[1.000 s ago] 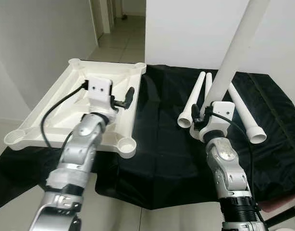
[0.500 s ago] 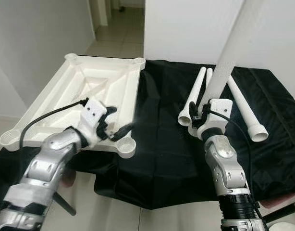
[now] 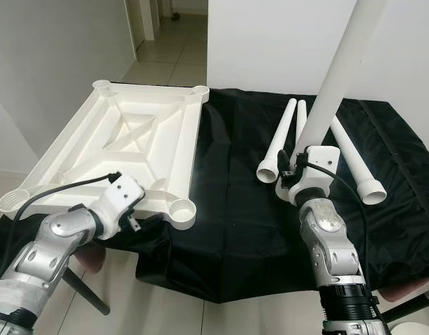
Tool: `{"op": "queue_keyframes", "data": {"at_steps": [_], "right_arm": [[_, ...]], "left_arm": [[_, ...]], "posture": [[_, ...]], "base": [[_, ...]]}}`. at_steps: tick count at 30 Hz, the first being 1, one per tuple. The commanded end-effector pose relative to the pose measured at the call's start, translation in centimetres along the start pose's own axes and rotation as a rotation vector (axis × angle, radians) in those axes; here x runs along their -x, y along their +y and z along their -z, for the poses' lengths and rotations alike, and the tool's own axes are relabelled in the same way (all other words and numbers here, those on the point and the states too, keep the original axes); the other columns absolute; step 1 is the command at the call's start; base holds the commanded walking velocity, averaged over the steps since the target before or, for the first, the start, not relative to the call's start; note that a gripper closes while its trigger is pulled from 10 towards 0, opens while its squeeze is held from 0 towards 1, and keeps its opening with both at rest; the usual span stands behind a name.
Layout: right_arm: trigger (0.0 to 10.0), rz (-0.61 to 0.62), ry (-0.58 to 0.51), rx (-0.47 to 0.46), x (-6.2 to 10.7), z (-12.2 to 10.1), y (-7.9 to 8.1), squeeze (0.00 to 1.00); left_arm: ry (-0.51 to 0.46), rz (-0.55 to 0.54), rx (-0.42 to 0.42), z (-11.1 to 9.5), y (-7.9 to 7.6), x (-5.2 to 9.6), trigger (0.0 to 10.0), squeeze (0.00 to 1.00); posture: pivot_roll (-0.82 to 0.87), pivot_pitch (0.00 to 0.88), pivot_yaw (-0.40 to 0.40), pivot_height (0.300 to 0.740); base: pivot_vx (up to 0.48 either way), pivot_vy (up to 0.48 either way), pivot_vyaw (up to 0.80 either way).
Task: Building children table
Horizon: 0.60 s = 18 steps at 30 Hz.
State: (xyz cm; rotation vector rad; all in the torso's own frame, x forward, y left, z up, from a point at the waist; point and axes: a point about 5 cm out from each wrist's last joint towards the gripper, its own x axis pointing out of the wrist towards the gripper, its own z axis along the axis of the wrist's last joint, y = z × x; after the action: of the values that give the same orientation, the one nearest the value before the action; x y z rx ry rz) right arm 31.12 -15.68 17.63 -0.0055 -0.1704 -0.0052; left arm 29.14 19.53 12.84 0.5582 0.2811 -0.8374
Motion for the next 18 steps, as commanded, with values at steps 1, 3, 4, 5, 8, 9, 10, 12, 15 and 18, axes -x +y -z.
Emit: {"op": "queue_keyframes", "data": {"at_steps": [1,3,4,5,8,9,10,12,15,18], "right_arm": [[10.0,-0.008,-0.006,0.003,0.0,-0.2,0.1,0.00],[10.0,-0.010,-0.005,0.006,0.0,-0.2,0.2,0.00],[10.0,-0.010,-0.005,0.006,0.0,-0.2,0.2,0.00],[10.0,-0.010,-0.005,0.007,0.0,-0.2,0.2,0.00],[10.0,-0.005,-0.003,0.008,0.0,-0.1,0.0,0.00],[10.0,-0.004,-0.001,0.008,0.0,-0.1,0.0,0.00],[10.0,-0.004,-0.001,0.008,0.0,-0.1,0.0,0.00],[10.0,-0.006,-0.001,0.009,0.0,-0.1,0.1,0.00],[10.0,-0.005,-0.003,0.008,0.0,-0.2,0.1,0.00],[10.0,-0.002,-0.005,0.007,-0.1,-0.3,0.1,0.00]], "left_arm": [[0.025,0.213,-0.025,0.3,-1.1,0.0,10.0,0.00],[0.031,0.221,-0.035,0.3,-1.2,-0.1,10.0,0.00],[0.031,0.221,-0.035,0.3,-1.2,-0.1,10.0,0.00],[0.036,0.225,-0.035,0.3,-1.3,-0.1,10.0,0.00],[0.041,0.235,-0.046,0.2,-1.5,-0.4,10.0,0.00],[0.041,0.239,-0.052,0.2,-1.6,-0.5,10.0,0.00],[0.035,0.248,-0.053,0.0,-1.7,-0.7,10.0,0.00],[0.028,0.261,-0.060,-0.1,-1.9,-0.9,10.0,0.00],[0.007,0.304,-0.076,-0.7,-2.6,-1.6,10.0,0.00],[-0.023,0.348,-0.079,-1.4,-3.4,-2.1,10.0,0.00]], "posture": [[0.03,0.000,0.011,0.740],[0.02,0.000,0.011,0.740],[0.02,0.000,0.011,0.740],[0.02,0.000,0.012,0.740],[0.02,0.000,0.011,0.740],[0.02,0.000,0.011,0.740],[0.02,0.000,0.012,0.740],[0.02,0.000,0.012,0.740],[0.02,0.000,0.013,0.740],[0.01,0.000,0.018,0.740]], "base": [[0.000,0.000,0.00],[0.000,0.000,0.00],[0.000,0.000,0.00],[0.000,0.000,0.00],[0.000,0.000,0.00],[0.000,0.000,0.00],[0.000,0.000,0.00],[0.000,0.000,0.00],[0.000,0.000,0.00],[0.000,0.000,0.00]]}}
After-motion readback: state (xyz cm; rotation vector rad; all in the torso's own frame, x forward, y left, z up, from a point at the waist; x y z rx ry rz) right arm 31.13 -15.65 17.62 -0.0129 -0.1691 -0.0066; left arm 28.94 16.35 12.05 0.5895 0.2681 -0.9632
